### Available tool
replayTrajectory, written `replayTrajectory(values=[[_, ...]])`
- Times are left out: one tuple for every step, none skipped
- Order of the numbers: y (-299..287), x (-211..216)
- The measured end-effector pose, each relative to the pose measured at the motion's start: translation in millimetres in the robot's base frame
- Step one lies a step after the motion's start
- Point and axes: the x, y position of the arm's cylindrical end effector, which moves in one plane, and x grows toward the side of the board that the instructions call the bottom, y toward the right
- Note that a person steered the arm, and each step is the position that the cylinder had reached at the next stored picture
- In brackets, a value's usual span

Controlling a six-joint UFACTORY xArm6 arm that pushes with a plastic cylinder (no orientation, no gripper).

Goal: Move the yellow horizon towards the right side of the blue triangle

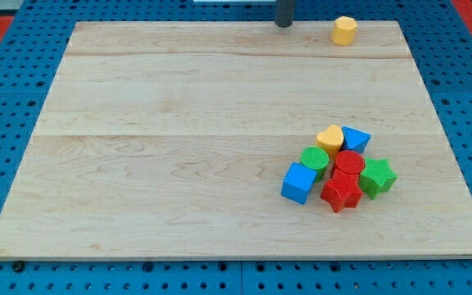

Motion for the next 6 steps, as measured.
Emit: replayTrajectory(values=[[45,-1],[84,-1],[101,-1],[94,20],[94,54],[98,57]])
